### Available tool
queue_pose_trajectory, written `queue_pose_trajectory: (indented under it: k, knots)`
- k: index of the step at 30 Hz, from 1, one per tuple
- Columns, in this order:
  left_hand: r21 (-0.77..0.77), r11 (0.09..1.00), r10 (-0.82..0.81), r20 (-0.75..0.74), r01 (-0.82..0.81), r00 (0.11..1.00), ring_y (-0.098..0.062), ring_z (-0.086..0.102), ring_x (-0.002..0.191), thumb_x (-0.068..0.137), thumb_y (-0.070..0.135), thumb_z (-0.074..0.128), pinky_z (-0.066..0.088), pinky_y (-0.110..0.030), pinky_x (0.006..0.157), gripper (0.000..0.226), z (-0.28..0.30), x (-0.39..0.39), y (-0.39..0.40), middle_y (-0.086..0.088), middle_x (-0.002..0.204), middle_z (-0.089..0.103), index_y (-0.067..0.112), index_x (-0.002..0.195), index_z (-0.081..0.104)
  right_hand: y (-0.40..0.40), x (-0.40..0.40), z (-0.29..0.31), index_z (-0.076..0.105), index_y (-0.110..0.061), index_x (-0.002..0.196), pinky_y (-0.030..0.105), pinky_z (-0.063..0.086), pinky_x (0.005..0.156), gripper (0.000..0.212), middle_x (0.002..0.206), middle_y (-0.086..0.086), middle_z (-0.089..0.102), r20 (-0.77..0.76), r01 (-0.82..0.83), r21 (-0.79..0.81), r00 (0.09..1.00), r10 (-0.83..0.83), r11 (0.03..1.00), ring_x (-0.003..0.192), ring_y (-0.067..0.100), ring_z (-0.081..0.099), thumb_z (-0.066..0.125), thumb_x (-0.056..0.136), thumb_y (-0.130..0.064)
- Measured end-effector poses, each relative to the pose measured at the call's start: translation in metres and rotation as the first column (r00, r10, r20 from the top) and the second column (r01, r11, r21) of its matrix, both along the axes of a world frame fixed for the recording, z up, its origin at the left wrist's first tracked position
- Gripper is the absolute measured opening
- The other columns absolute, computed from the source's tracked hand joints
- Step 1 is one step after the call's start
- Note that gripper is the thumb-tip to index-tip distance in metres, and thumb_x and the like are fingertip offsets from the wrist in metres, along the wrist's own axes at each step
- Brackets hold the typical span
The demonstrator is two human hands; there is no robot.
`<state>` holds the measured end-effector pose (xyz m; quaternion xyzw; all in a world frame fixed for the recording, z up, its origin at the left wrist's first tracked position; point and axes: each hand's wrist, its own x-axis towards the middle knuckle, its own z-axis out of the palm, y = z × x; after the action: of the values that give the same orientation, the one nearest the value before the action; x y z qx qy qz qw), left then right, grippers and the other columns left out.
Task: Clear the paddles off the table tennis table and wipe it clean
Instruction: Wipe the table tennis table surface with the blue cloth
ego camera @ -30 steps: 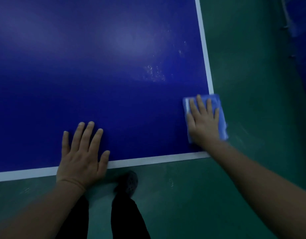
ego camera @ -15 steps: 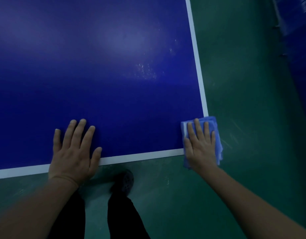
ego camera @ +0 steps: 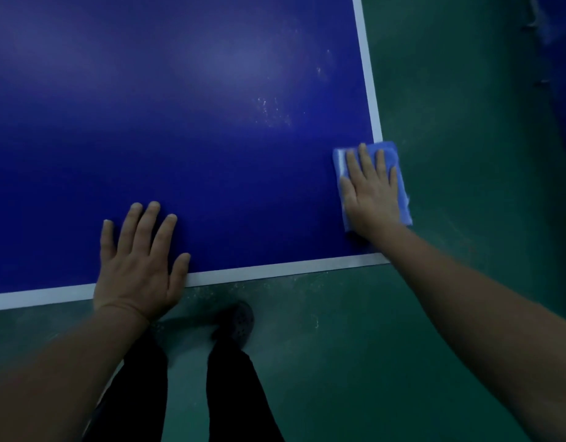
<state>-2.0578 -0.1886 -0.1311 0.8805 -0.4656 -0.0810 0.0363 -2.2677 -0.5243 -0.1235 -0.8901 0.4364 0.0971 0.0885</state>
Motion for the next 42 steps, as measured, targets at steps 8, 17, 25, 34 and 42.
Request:
queue_pose_trajectory:
  k: [8,17,25,34,42]
  knots:
    - [-0.008,1.0,-0.011,-0.005,0.011,1.0,-0.037,0.02,0.149,0.095,0.051,0.027,0.008,-0.062,0.12,0.072,-0.002,0.001,0.001,-0.019,0.159,0.029,0.004,0.147,0.042,0.088,-0.051,-0.001,-0.006,-0.036,0.154,0.05,-0.007,0.122,0.058,0.163,-0.012,-0.015,-0.042,0.032,0.018,0.999,-0.032,0.999,0.149,0.016,-0.023,0.007,0.1,-0.051]
    - [0.033,0.999,-0.018,-0.011,0.018,1.0,-0.035,0.018,0.15,0.096,0.052,0.025,0.007,-0.061,0.12,0.072,-0.003,0.003,0.002,-0.018,0.16,0.027,0.005,0.148,0.041,0.087,0.096,0.005,0.008,-0.036,0.158,0.055,-0.009,0.12,0.056,0.166,-0.01,0.0,0.015,-0.347,0.039,0.938,0.347,0.937,0.153,0.024,-0.01,0.019,0.105,-0.049]
    - [0.011,1.0,-0.006,-0.041,0.006,0.999,-0.036,0.023,0.148,0.094,0.049,0.031,0.015,-0.065,0.117,0.069,-0.001,0.003,0.0,-0.019,0.158,0.033,0.005,0.146,0.044,0.07,0.033,0.007,-0.007,-0.034,0.156,0.055,-0.009,0.121,0.062,0.165,-0.009,-0.014,-0.052,0.151,0.031,0.987,-0.149,0.988,0.15,0.022,-0.02,0.003,0.098,-0.052]
    - [-0.025,1.0,-0.001,-0.073,-0.001,0.997,-0.034,0.027,0.148,0.094,0.047,0.033,0.018,-0.064,0.116,0.067,-0.003,0.004,0.002,-0.017,0.157,0.035,0.005,0.144,0.048,0.162,0.226,-0.001,0.009,-0.03,0.158,0.055,-0.01,0.119,0.057,0.167,-0.006,-0.001,0.094,-0.388,0.061,0.919,0.382,0.92,0.152,0.025,-0.014,0.018,0.105,-0.046]
    - [0.003,1.0,0.02,-0.091,-0.02,0.996,-0.031,0.024,0.149,0.101,0.052,0.014,0.016,-0.06,0.118,0.068,-0.004,0.003,0.003,-0.014,0.159,0.032,0.008,0.146,0.04,0.108,0.27,-0.002,0.015,-0.031,0.158,0.06,-0.003,0.119,0.056,0.167,-0.006,0.006,0.11,-0.405,0.035,0.91,0.399,0.914,0.153,0.028,-0.004,0.02,0.104,-0.046]
